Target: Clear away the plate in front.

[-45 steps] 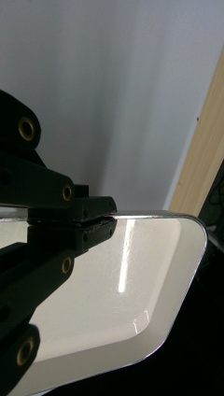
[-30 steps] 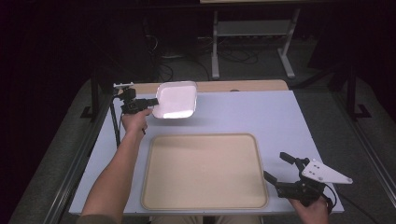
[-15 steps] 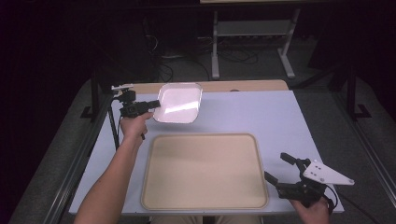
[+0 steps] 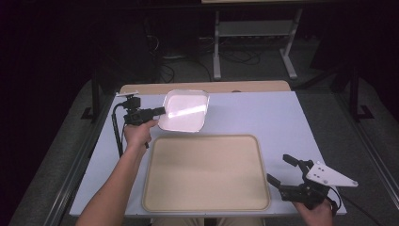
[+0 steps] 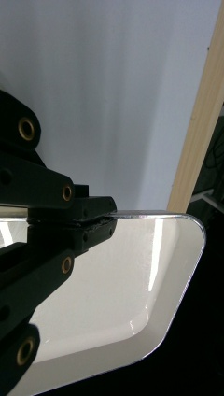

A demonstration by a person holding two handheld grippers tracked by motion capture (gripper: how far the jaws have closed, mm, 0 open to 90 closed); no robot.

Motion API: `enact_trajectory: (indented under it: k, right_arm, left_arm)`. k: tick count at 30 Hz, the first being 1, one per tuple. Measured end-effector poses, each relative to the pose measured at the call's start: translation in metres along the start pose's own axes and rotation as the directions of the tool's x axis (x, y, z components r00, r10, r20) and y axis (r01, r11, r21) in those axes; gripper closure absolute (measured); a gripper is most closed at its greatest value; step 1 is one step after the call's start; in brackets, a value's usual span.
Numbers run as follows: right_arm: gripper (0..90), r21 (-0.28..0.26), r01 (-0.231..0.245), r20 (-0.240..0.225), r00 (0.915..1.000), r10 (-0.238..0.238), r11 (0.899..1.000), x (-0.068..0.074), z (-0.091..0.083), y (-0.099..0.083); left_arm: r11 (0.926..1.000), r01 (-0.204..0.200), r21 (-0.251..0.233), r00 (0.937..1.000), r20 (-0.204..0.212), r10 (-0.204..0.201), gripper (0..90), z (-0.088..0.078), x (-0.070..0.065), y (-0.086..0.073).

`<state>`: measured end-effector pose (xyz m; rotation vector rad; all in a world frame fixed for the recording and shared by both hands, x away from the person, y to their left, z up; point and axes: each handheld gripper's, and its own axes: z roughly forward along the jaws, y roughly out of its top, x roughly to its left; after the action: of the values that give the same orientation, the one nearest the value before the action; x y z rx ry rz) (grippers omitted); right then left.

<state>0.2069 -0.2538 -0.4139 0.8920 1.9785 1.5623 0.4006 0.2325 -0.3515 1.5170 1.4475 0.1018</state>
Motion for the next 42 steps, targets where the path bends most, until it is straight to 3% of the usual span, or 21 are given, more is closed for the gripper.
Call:
enact_trajectory:
  k: [7,21,31,42]
  right_arm:
    - [13.3,0.001,0.006,0.0,1.0,-0.006,1.0,0.001,0.0,0.0]
    - [13.3,0.0,0.013,0.014,0.9998,-0.013,1.0,0.001,-0.003,0.001]
    - [13.3,0.009,0.019,0.008,0.9998,-0.019,1.0,0.002,-0.001,0.0]
    - [13.4,0.009,0.023,0.004,0.9997,-0.023,1.0,0.004,-0.001,0.001]
  left_arm:
    - [0.9999,-0.004,0.014,0.9999,0.017,0.004,88.9,-0.004,-0.003,-0.012]
    - [0.9995,0.002,0.031,1.0,0.008,-0.002,88.9,-0.018,0.003,-0.04]
    - [0.9989,-0.02,0.043,0.9988,0.045,0.018,88.8,-0.024,-0.005,-0.05]
    - [0.9979,-0.015,0.064,0.9986,0.052,0.012,88.8,-0.02,-0.012,-0.07]
